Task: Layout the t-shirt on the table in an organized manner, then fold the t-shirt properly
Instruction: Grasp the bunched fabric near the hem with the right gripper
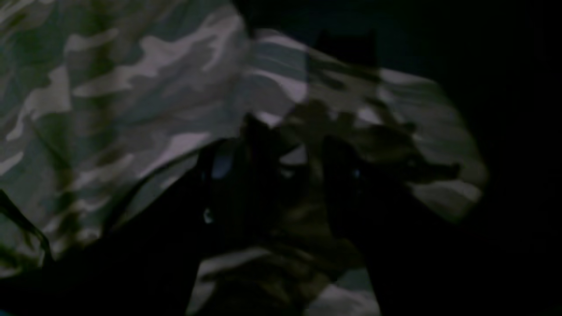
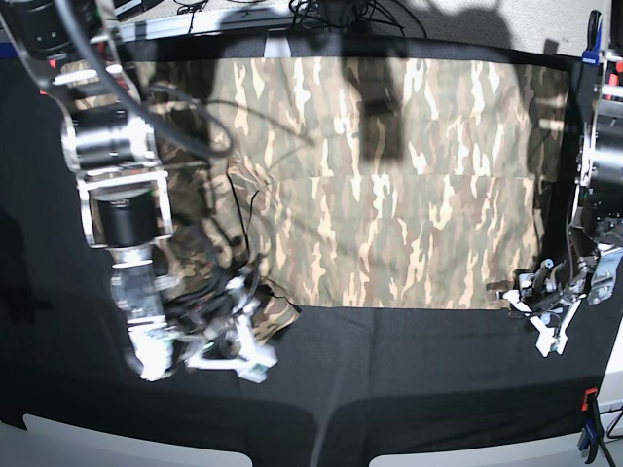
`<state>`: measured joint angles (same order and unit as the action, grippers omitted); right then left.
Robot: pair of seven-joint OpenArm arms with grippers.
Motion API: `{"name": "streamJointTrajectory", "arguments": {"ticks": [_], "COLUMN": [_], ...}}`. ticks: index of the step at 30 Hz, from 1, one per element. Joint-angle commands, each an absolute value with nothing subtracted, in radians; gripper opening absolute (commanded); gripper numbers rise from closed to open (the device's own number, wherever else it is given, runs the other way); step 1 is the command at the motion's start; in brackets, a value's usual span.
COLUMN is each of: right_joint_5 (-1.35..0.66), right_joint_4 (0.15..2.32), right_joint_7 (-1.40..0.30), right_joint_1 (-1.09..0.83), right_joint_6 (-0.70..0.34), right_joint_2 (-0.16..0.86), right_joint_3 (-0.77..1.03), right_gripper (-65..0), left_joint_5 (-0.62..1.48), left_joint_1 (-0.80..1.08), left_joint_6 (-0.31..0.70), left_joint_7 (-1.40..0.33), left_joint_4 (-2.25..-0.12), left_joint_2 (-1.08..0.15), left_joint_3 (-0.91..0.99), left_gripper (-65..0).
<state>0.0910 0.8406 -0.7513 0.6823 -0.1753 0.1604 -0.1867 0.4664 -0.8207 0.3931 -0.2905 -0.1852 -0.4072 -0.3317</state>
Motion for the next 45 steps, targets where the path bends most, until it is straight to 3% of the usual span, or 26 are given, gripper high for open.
{"name": "streamJointTrajectory", "arguments": {"ticks": [1,5,23,28,45], "right_joint_5": [0.093,0.103,0.158,0.158,0.285], "right_joint_4": [0.858,0.858,0.852,0.766,0.677], "right_joint_7": [-0.730,-0.730,-0.666,-0.630,-0.500], "right_joint_1": [0.723,0.723,0.718,0.724,0.736], "right_joint_6": [-0.166,-0.163,-0.163,-0.159,-0.017], "right_joint_2": [0.162,0.161,0.160,0.160,0.161], "right_joint_3": [-0.182,-0.182,-0.182,-0.182,-0.182], "right_gripper": [-40.6,-45.3,-45.4,-45.4,-45.4], "left_joint_5": [0.468,0.468,0.468,0.469,0.468], "left_joint_1": [-0.853,-0.853,-0.853,-0.853,-0.853], "left_joint_6": [0.393,0.393,0.393,0.393,0.393], "left_joint_7": [-0.284,-0.284,-0.284,-0.283,-0.282], "left_joint_4": [-0.196,-0.196,-0.196,-0.196,-0.196], "left_joint_2": [-0.416,-0.416,-0.416,-0.416,-0.416], "left_joint_3": [-0.328,-0.328,-0.328,-0.328,-0.328], "left_gripper": [-65.0,-65.0,-65.0,-65.0,-65.0]}}
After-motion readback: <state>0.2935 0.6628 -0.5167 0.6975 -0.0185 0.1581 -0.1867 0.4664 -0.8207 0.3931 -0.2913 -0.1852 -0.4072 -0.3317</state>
